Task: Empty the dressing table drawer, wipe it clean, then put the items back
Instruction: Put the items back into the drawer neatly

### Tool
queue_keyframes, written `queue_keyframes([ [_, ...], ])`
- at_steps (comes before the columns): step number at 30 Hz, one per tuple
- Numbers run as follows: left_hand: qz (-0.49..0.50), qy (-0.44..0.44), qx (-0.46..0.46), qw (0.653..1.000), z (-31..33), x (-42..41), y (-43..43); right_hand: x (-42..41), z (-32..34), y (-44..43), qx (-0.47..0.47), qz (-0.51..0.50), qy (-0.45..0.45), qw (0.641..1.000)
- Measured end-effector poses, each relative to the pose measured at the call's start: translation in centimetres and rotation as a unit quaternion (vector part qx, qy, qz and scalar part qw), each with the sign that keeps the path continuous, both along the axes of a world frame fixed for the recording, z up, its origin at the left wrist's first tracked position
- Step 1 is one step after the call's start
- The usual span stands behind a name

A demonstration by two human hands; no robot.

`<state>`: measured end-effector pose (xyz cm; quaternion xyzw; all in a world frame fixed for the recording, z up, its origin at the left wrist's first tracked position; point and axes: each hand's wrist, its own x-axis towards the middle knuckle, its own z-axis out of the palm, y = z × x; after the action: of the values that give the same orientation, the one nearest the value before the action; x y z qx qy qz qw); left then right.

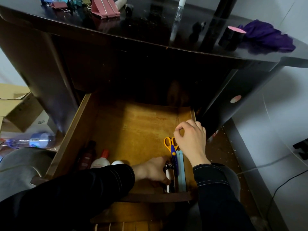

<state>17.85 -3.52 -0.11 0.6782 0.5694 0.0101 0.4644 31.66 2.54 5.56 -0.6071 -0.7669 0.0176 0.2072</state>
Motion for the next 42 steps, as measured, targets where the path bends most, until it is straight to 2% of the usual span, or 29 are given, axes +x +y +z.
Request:
queue_keyframes([
  [6, 0.052, 0.018, 0.010, 0.998, 1.4, -2.4, 1.3, 0.1, -0.1, 0.0, 0.005, 0.003, 0.002, 1.000],
  [9, 0.093, 0.005, 0.070, 0.993, 2.8, -3.8, 1.4, 0.1, 0.5, -0.2, -0.015, 0.013, -0.012, 1.000],
  [12, 0.164, -0.065, 0.144, 0.974, 5.4, -5.1, 1.0, 0.5, 2.3, -0.3, -0.058, 0.036, -0.004, 0.998],
  [15, 0.195, -0.097, 0.270, 0.938, 9.3, -6.3, 0.5, 0.6, 5.8, -1.1, -0.051, 0.079, 0.075, 0.993],
  [18, 0.188, -0.110, 0.418, 0.882, 14.4, -7.2, 0.1, -0.1, 11.4, -2.1, 0.052, 0.132, 0.134, 0.981],
  [21, 0.189, -0.131, 0.512, 0.827, 19.8, -7.5, -0.2, -1.4, 17.6, -2.2, 0.158, 0.153, 0.186, 0.958],
  [23, 0.183, -0.128, 0.575, 0.787, 22.9, -7.7, -0.1, -2.5, 20.9, -0.9, 0.195, 0.147, 0.197, 0.949],
  [25, 0.184, -0.115, 0.623, 0.751, 25.6, -8.2, 0.2, -3.5, 23.1, 1.7, 0.157, 0.124, 0.213, 0.956],
  [28, 0.182, -0.093, 0.652, 0.730, 28.4, -9.6, 1.5, -5.0, 25.3, 5.8, 0.046, 0.078, 0.249, 0.964],
  [31, 0.189, -0.047, 0.669, 0.718, 30.1, -12.1, 3.9, -5.8, 25.8, 8.5, 0.027, 0.046, 0.199, 0.979],
  [35, 0.239, 0.024, 0.685, 0.688, 31.9, -16.1, 8.2, -6.7, 25.6, 9.1, 0.053, 0.087, 0.005, 0.995],
  [37, 0.286, 0.056, 0.658, 0.694, 32.9, -18.0, 10.6, -6.8, 25.5, 9.0, 0.054, 0.113, -0.017, 0.992],
  [40, 0.374, -0.024, 0.540, 0.754, 34.4, -20.8, 13.6, -6.8, 25.4, 9.2, 0.054, 0.140, -0.012, 0.989],
  [42, 0.405, -0.017, 0.456, 0.792, 35.0, -22.4, 15.4, -7.1, 25.3, 9.4, 0.062, 0.161, -0.011, 0.985],
])
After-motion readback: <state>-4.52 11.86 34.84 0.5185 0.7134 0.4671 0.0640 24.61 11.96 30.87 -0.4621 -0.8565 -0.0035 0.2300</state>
